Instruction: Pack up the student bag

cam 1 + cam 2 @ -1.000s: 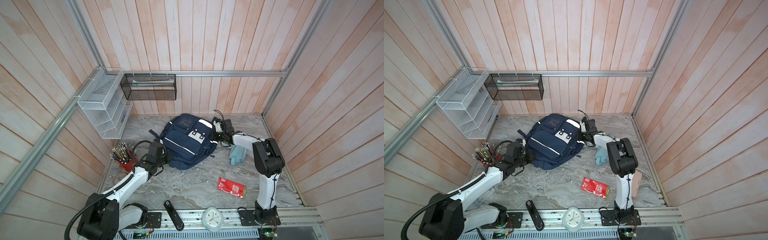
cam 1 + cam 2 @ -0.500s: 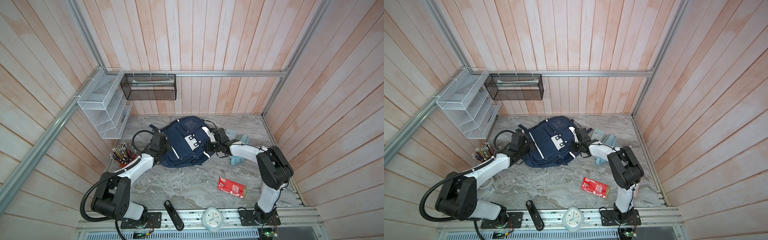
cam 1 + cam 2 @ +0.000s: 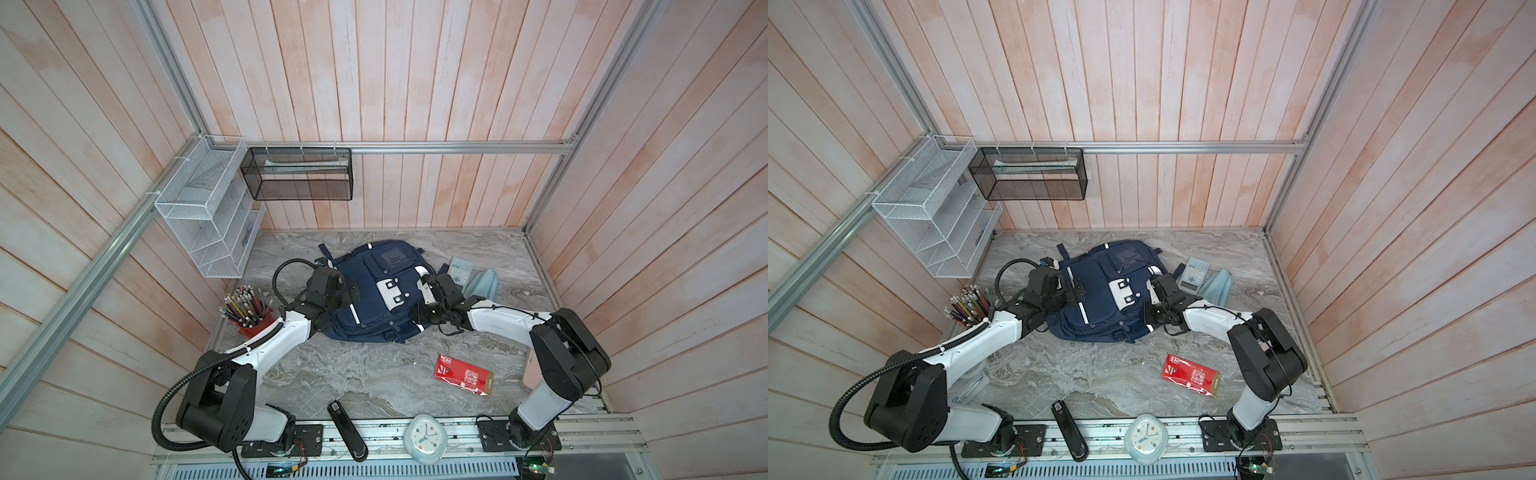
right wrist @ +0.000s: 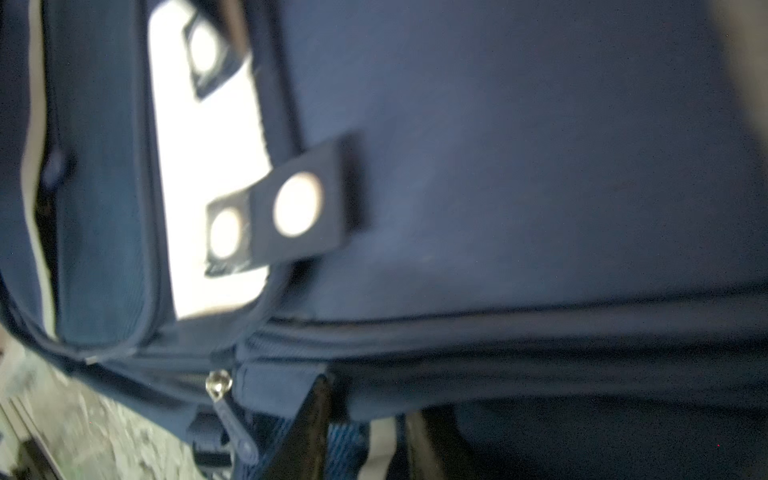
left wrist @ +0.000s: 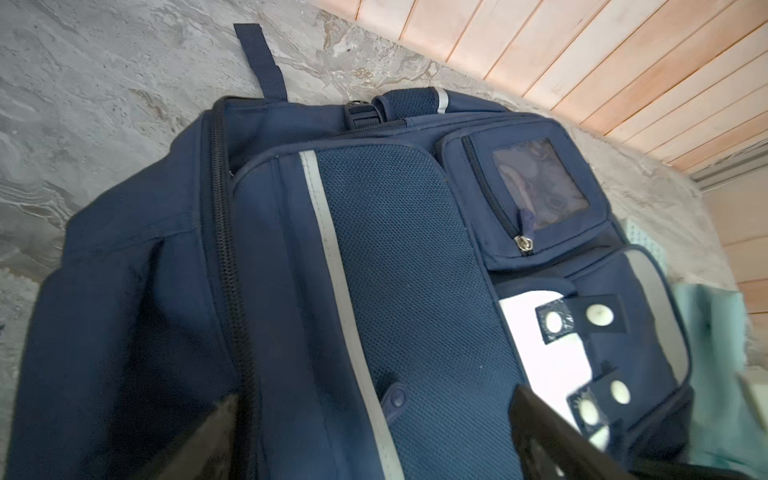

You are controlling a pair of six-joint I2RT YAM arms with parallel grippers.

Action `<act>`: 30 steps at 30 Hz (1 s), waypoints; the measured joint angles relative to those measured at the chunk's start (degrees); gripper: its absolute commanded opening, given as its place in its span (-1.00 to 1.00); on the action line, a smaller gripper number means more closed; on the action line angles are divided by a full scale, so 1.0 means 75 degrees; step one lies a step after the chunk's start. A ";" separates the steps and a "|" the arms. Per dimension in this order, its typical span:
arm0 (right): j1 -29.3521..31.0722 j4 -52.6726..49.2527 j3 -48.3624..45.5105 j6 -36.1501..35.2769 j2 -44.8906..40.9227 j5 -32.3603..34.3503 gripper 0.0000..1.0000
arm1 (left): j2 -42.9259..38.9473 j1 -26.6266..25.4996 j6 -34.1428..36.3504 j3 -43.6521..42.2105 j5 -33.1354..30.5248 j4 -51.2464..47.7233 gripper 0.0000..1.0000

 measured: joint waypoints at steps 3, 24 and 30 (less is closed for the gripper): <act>0.0157 -0.0283 0.0000 -0.0513 -0.0364 0.0096 -0.03 | -0.0318 -0.0076 0.0055 0.0210 0.0029 -0.0265 1.00; 0.0498 0.0597 -0.0635 -0.7708 -0.1422 0.1518 0.27 | -0.1486 -0.1766 -0.0612 -0.0740 0.0886 0.0181 0.32; 0.0510 0.1110 -0.0644 -0.8673 -0.0577 0.1425 0.28 | -0.0924 -0.1900 -0.1209 -0.2148 0.0962 0.0688 0.12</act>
